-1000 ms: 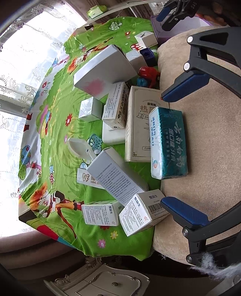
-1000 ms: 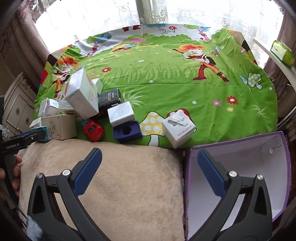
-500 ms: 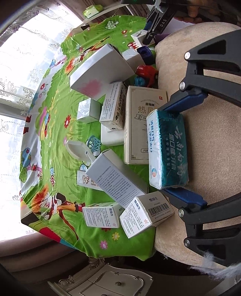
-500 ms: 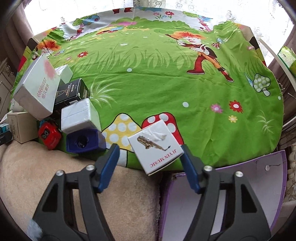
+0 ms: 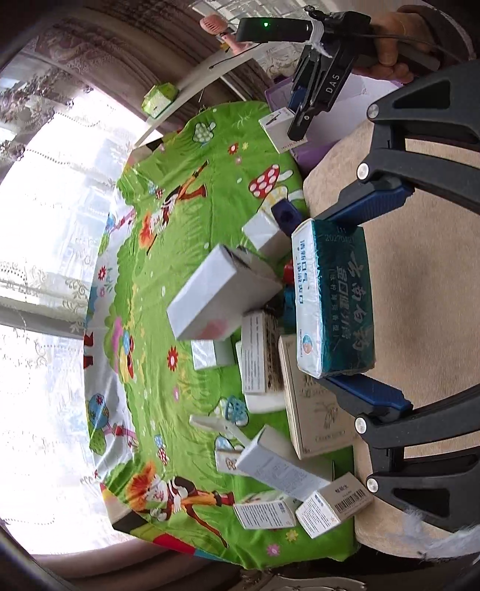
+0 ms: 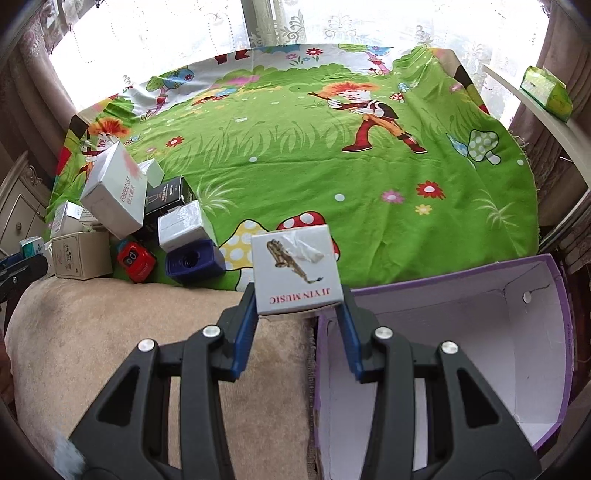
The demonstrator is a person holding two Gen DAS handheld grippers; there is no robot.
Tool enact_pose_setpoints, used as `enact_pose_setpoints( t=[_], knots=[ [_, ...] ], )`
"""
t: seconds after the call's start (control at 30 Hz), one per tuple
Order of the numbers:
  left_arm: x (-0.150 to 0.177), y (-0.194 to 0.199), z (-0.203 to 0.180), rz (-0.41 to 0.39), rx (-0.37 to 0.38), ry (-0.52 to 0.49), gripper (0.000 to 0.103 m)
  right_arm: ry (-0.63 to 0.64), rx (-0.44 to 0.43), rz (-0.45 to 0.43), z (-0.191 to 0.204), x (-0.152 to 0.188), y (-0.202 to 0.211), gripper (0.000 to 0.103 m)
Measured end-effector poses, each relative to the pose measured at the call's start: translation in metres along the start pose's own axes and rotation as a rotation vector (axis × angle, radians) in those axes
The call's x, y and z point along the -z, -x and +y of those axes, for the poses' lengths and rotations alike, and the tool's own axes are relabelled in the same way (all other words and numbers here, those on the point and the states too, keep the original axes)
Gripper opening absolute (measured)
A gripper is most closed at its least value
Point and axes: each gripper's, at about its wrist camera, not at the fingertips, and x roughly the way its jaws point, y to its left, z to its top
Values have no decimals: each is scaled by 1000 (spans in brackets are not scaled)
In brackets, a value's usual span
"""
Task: Organize rigid objects
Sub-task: 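Carry both held items over the purple box and open both tools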
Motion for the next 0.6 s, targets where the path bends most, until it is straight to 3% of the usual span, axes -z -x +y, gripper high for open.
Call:
enact_pose_setpoints(
  t=[0.23,0.43,0.5,0.53,0.6],
  knots=[
    [-2,-10,-80,29,168,-166,74,-85,58,-30,-38,32,42,46],
    [6,-10,-142,57,440,-298,76,-161,127,-25,-75,61,68,46],
    [11,-10,-152,71,467,-316,88,-191,148,-15,-86,67,73,52],
    [12,-10,-152,71,462,-320,88,-205,157,-15,-91,70,75,65],
    [14,-13,-150,81,436,-325,88,-233,171,-37,-97,74,79,81]
  ],
)
